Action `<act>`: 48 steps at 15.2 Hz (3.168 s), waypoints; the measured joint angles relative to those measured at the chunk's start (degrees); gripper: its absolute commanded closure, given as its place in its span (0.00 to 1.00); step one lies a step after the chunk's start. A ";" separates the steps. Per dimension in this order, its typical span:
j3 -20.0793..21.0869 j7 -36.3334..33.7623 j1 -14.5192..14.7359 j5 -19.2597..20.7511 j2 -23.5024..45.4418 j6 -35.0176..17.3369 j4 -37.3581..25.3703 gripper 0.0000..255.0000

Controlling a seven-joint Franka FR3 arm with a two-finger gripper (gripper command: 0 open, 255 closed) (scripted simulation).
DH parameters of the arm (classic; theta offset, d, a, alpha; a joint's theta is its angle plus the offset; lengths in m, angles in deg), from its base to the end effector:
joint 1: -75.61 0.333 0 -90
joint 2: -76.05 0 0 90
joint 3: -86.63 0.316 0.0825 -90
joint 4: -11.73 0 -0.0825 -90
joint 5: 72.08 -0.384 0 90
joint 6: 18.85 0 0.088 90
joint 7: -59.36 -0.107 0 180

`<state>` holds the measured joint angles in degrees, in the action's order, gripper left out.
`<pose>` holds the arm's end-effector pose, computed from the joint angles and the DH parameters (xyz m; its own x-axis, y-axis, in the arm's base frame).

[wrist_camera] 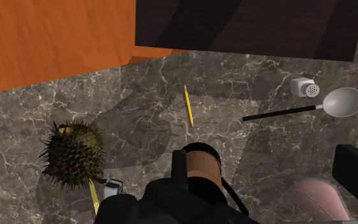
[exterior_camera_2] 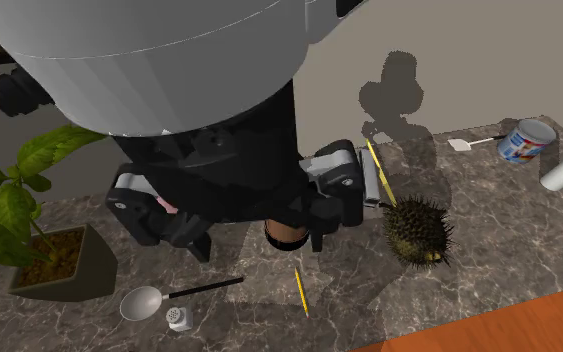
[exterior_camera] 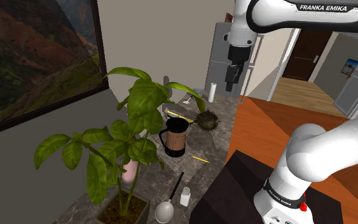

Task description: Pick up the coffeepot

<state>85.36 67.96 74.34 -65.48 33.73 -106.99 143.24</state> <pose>0.3162 -0.0288 0.6020 0.9937 0.1071 -0.0330 0.1099 -0.9893 0.0962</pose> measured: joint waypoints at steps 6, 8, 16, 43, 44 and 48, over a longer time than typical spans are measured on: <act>-1.02 -0.17 0.00 -0.27 5.97 -7.79 1.74 0.00; -1.35 -0.33 0.08 -0.55 9.24 -11.29 1.89 0.00; -3.20 0.35 0.23 -1.90 23.80 -24.44 0.06 0.00; -4.10 4.43 -0.33 -8.94 58.99 -45.53 -14.49 1.00; -4.10 4.43 -0.33 -8.94 58.99 -45.53 -14.50 1.00; -4.09 4.43 -0.33 -8.95 59.00 -45.54 -14.51 1.00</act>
<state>81.26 72.38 74.01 -74.43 92.73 -152.52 128.73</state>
